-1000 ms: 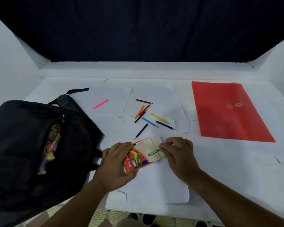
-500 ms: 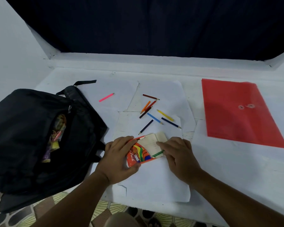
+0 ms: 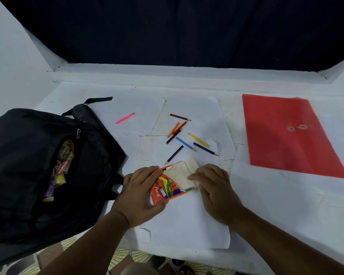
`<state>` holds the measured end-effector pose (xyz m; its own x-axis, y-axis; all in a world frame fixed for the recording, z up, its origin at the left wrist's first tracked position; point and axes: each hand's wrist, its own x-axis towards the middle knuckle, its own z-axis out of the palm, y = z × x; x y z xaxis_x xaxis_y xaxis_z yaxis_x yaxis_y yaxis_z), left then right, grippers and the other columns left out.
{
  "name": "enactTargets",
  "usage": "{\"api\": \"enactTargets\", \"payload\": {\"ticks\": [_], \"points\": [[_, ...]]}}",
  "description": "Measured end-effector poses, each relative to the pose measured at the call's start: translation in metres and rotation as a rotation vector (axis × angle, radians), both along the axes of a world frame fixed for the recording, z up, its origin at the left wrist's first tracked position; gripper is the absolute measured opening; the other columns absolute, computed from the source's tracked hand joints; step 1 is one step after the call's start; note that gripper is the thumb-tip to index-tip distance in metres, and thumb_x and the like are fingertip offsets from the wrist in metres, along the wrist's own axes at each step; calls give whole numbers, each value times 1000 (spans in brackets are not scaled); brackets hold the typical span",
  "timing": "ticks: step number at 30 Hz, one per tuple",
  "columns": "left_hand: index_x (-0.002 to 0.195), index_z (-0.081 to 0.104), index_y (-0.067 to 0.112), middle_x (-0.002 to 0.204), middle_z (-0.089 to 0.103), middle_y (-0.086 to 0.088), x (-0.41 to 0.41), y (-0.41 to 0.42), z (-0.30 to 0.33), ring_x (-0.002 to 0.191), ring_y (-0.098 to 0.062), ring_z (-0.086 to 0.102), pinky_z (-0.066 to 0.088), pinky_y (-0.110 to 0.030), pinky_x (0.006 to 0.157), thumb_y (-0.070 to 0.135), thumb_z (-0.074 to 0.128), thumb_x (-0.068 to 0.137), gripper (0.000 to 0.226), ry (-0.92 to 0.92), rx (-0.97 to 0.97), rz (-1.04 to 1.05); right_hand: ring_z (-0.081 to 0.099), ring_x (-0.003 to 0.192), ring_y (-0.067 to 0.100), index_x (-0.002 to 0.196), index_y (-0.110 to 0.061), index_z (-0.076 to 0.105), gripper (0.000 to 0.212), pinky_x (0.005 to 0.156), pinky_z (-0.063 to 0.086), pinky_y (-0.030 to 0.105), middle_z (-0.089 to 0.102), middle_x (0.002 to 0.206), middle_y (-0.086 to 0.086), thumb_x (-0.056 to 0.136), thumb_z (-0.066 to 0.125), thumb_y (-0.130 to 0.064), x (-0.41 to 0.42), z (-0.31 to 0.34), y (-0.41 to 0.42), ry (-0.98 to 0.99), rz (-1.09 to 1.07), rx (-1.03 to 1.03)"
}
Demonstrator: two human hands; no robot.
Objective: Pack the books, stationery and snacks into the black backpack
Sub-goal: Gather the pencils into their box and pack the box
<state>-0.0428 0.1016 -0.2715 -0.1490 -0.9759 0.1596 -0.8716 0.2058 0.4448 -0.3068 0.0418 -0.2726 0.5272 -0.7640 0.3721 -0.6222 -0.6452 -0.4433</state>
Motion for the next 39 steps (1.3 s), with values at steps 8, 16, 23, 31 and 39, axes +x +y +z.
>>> {"api": "enactTargets", "payload": {"ticks": [8,16,23,31,39], "points": [[144,45,29,147,47,11,-1,0,0,132,-8,45,34,-40,111,74,51,82,77,20,7,5,45,125,17,109,-25,67,21,92,46,20,55,125,-3,95,54,-17,-1,1,0,-33,-10,65],[144,43,31,147,46,11,0,-2,-3,133,-8,43,33,-42,112,73,51,83,75,12,1,-3,57,82,7,121,-17,65,29,66,36,2,56,114,1,93,65,-16,-8,35,-47,-197,-481,415],[145,42,30,148,46,11,1,0,-3,134,-7,42,33,-41,112,73,52,83,76,13,-5,-7,58,82,14,104,-10,71,13,66,41,11,63,102,8,95,65,-16,0,38,-68,21,-503,315],[144,42,31,145,48,12,0,0,-2,131,-8,44,34,-40,111,74,51,82,75,25,5,6,66,74,16,98,-15,62,8,60,43,12,68,86,-1,99,56,-9,-14,38,-48,-254,-447,285],[145,43,31,147,46,12,0,0,0,133,-7,42,30,-36,110,75,50,82,78,12,8,5,61,96,13,104,-12,74,17,80,50,16,72,101,1,94,60,-14,-5,22,-30,-110,-116,62]]}}
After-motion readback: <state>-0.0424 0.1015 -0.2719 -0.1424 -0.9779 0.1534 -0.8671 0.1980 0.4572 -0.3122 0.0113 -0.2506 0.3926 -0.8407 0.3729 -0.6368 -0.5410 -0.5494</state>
